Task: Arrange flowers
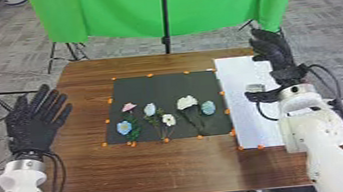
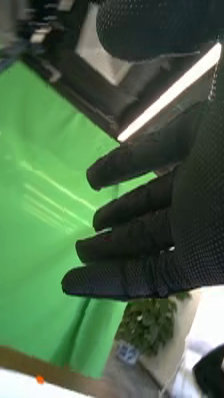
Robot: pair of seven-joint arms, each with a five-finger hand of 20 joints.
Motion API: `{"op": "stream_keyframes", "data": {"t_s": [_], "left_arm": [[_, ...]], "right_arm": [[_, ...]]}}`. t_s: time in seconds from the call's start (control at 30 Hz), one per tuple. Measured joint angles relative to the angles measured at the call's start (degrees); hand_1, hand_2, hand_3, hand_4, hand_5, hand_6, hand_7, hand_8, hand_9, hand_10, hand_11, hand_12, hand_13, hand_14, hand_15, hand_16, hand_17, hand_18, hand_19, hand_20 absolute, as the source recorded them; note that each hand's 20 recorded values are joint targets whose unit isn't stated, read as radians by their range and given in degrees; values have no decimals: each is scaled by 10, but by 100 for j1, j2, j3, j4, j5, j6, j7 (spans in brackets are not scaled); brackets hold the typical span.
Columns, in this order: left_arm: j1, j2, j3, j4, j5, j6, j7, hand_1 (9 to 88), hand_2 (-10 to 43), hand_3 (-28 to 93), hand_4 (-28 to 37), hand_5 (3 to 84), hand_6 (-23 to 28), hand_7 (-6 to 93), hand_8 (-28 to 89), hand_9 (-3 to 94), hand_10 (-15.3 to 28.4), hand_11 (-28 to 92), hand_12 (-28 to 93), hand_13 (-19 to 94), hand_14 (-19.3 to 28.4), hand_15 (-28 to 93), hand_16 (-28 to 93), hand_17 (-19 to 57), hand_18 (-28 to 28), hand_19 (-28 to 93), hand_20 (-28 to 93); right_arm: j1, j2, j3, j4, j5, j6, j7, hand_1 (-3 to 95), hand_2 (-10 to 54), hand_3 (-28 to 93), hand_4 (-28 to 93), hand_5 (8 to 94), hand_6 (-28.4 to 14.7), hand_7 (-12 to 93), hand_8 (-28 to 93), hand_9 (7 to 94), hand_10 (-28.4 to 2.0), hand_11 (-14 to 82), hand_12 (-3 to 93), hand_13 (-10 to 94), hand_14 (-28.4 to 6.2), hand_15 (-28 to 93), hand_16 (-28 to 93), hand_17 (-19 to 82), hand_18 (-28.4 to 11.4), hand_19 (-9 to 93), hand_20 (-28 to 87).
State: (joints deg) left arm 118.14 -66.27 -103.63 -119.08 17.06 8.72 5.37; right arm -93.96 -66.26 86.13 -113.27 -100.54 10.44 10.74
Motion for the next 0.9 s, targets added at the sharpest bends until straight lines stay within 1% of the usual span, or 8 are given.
{"op": "stream_keyframes", "data": {"t_s": [0.07,0.2,0.3,0.4,0.6,0.77,0.9], "left_arm": [[-40,25,-68,7,64,-39,51,242,107,742,-283,400,72,107,-100,321,145,133,73,216,124,224,-77,-60,145,319,105],[-88,67,-203,22,163,-105,152,226,116,733,-283,387,70,101,-100,302,139,121,68,189,111,193,-81,-59,140,302,99],[-126,97,-270,48,210,-131,206,215,123,725,-283,377,67,98,-100,289,136,114,64,175,104,175,-84,-57,136,290,95],[-182,127,-314,92,238,-146,251,210,125,724,-283,368,64,95,-100,278,132,108,61,166,98,161,-85,-56,133,280,93],[-322,183,-336,180,255,-207,318,211,118,734,-283,358,60,99,-101,268,127,104,59,163,95,150,-80,-54,130,272,94],[-366,235,-335,184,258,-207,403,218,115,735,-283,356,59,102,-103,265,125,105,58,163,94,146,-78,-52,128,265,94],[-361,240,-333,178,258,-181,465,223,116,737,-283,366,62,109,-103,277,128,113,59,172,97,154,-75,-49,127,264,95]], "right_arm": [[-85,-80,219,-26,544,-131,-103,55,85,784,-283,363,-39,129,-116,332,-167,65,104,264,-165,179,126,124,-199,436,159],[-264,-191,538,-52,1772,-546,-148,47,86,787,-283,350,-36,117,-115,316,-142,58,90,249,-145,130,122,122,-178,384,149],[-417,-234,661,-57,2508,-785,-197,42,86,789,-283,345,-35,113,-114,311,-137,58,84,237,-134,105,114,121,-166,353,142],[-552,-284,736,-57,2803,-872,-285,36,86,793,-283,342,-32,112,-114,307,-136,57,80,235,-131,90,111,115,-165,340,143],[-718,-387,899,-75,2994,-889,-525,30,86,796,-283,337,-26,113,-114,302,-136,52,76,232,-130,78,114,103,-168,344,148],[-807,-412,964,-155,3323,-900,-548,31,88,798,-283,334,-23,117,-116,300,-136,51,76,232,-133,74,122,99,-171,347,149],[-888,-471,973,-232,3340,-955,-533,33,88,799,-283,332,-22,119,-116,299,-136,51,77,233,-135,73,126,97,-173,349,150]]}}
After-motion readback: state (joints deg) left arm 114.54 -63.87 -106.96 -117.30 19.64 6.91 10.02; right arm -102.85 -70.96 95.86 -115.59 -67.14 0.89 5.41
